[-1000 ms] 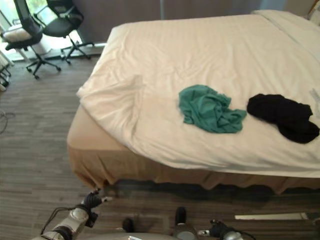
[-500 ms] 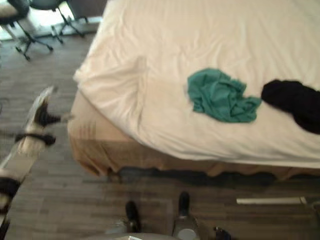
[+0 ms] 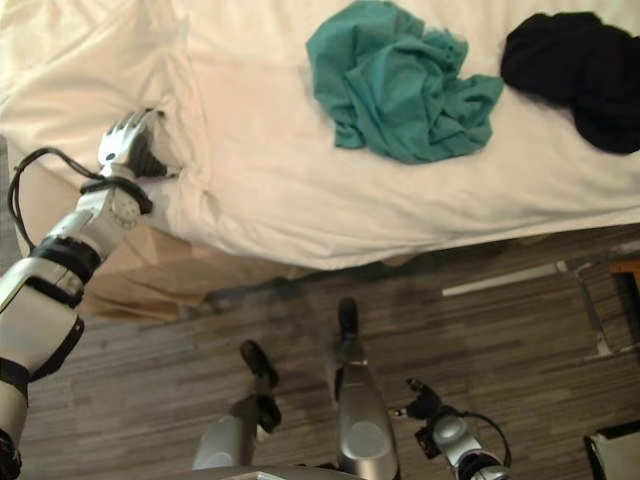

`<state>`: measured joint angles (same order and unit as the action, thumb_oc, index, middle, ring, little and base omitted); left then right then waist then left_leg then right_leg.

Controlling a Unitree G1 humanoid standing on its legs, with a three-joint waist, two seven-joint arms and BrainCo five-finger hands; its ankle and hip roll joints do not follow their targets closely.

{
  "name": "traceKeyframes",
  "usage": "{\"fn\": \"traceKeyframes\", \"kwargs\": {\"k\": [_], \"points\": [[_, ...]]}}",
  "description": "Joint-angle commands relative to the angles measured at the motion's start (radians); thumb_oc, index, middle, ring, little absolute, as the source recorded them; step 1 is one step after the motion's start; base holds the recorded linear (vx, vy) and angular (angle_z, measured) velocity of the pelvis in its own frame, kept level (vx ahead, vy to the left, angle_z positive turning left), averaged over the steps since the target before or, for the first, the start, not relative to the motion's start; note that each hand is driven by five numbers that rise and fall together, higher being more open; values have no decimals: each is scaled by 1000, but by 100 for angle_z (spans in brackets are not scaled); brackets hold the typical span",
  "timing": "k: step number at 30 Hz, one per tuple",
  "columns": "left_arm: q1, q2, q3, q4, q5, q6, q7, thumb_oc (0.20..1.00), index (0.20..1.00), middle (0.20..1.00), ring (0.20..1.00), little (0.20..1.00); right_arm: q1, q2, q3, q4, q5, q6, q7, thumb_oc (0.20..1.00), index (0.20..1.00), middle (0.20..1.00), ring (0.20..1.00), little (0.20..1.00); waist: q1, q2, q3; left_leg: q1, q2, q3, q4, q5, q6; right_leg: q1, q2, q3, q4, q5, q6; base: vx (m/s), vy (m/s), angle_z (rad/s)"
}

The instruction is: Tidy up the quilt and then pick up the clothes from the bed and put them into the laundry hamper.

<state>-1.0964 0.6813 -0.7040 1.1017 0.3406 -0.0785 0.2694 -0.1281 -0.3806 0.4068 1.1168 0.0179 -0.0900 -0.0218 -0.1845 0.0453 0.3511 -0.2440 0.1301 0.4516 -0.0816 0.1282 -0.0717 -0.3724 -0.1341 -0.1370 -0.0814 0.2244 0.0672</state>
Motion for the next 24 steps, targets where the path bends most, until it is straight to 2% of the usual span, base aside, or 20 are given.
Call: {"fn": "traceKeyframes", "kwargs": {"k": [1, 4, 8, 10, 11, 12, 13, 14, 15, 16, 18, 20, 21, 22, 23, 24], "points": [[-67, 12, -39, 176, 168, 64, -84, 200, 200, 200, 200, 200, -29, 17, 30, 37, 50, -4, -7, 1000, 1000, 1000, 1000, 1000, 0, -35, 16, 12, 46, -28, -6, 18, -66, 14, -58, 20, 25, -29, 151, 32, 22, -8], [-24, 13, -5, 186, 153, 61, -109, 200, 200, 200, 200, 200, -11, 26, 16, 67, 61, 2, 0, 1000, 1000, 1000, 1000, 1000, 5, -38, -4, 36, 50, -17, -6, 9, -69, 35, -57, 18, 14, -28, 154, 55, -19, -12], [144, 27, 83, 77, 104, 49, -86, 200, 200, 200, 200, 200, 20, 17, -46, 84, 102, 4, -10, 1000, 1000, 1000, 1000, 1000, 25, -34, -40, 99, 48, -22, -6, -8, -69, 100, -58, 2, 14, -44, 148, 82, -26, -13], [283, 68, 163, -26, 73, 43, -94, 200, 200, 200, 200, 200, 42, 1, -109, 90, 122, 8, -16, 1000, 1000, 1000, 1000, 1000, 38, -27, -66, 148, 42, -28, -6, -22, -69, 157, -60, -11, 12, -56, 145, 169, 2, -6], [432, 91, 252, -118, 45, 46, -113, 200, 200, 200, 200, 200, 59, -19, -180, 106, 136, 18, -19, 1000, 1000, 1000, 1000, 1000, 58, -20, -97, 188, 37, -42, -6, -34, -68, 210, -62, -25, 8, -68, 143, 150, 10, 8], [436, 92, 255, -121, 46, 47, -114, 200, 200, 200, 200, 200, 59, -20, -178, 106, 136, 18, -19, 1000, 1000, 1000, 1000, 1000, 56, -19, -97, 190, 38, -42, -6, -34, -68, 212, -62, -26, 8, -68, 143, 129, 8, 28], [520, 107, 311, -200, 28, 53, -129, 200, 200, 200, 200, 200, 68, -28, -210, 119, 138, 24, -20, 1000, 1000, 1000, 1000, 1000, 66, -17, -112, 206, 35, -51, -6, -39, -67, 236, -64, -34, 7, -73, 141, 119, -3, 38], [689, 123, 426, -247, -8, 49, -154, 200, 200, 200, 200, 200, 85, -48, -273, 123, 136, 36, -12, 1000, 1000, 1000, 1000, 1000, 84, -20, -141, 236, 35, -59, -6, -44, -66, 277, -64, -45, 4, -82, 138, 151, 1, 39], [768, 116, 480, -248, -35, 46, -164, 200, 200, 200, 200, 200, 88, -64, -302, 128, 142, 40, -11, 1000, 1000, 1000, 1000, 1000, 91, -22, -154, 252, 34, -62, -6, -46, -67, 294, -63, -49, 3, -85, 137, 106, -1, 27], [772, 117, 484, -251, -34, 47, -165, 200, 200, 200, 200, 200, 88, -65, -299, 128, 143, 40, -11, 1000, 1000, 1000, 1000, 1000, 88, -21, -156, 249, 35, -62, -6, -44, -67, 292, -63, -49, 2, -83, 136, 66, 11, 14], [958, 79, 580, -221, -56, 47, -198, 200, 200, 200, 200, 200, 93, -118, -393, 144, 164, 47, -7, 1000, 1000, 1000, 1000, 1000, 106, -28, -189, 284, 35, -74, -6, -55, -65, 336, -61, -58, -2, -95, 135, 70, 20, 23], [1007, 47, 604, -171, -57, 51, -206, 200, 200, 200, 200, 200, 85, -147, -421, 157, 168, 50, -7, 1000, 1000, 1000, 1000, 1000, 111, -31, -204, 289, 36, -77, -6, -55, -65, 345, -60, -60, -4, -96, 133, 49, 17, 14], [1044, 22, 617, -119, -59, 55, -211, 231, 231, 231, 231, 231, 78, -171, -444, 162, 168, 53, -8, 1000, 1000, 1000, 1000, 1000, 115, -34, -213, 296, 36, -79, -6, -58, -64, 353, -60, -60, -6, -98, 132, 51, 27, 6], [1075, -3, 632, -52, -64, 60, -217, 567, 567, 567, 567, 567, 67, -203, -465, 169, 170, 57, -10, 1000, 1000, 1000, 1000, 1000, 120, -36, -222, 301, 36, -80, -6, -60, -63, 358, -59, -62, -6, -99, 131, 41, 36, -4], [1100, -28, 645, 13, -71, 63, -222, 1000, 1000, 1000, 1000, 1000, 55, -236, -484, 170, 171, 58, -13, 1000, 1000, 1000, 1000, 1000, 123, -38, -231, 307, 36, -82, -6, -62, -63, 365, -58, -61, -6, -101, 131, 29, 50, -9], [1126, -60, 669, 93, -87, 69, -221, 1000, 1000, 1000, 1000, 1000, 39, -281, -508, 159, 175, 57, -23, 1000, 1000, 1000, 1000, 1000, 125, -41, -240, 312, 36, -82, -6, -64, -63, 369, -57, -61, -6, -102, 131, 29, 64, -12]]}}
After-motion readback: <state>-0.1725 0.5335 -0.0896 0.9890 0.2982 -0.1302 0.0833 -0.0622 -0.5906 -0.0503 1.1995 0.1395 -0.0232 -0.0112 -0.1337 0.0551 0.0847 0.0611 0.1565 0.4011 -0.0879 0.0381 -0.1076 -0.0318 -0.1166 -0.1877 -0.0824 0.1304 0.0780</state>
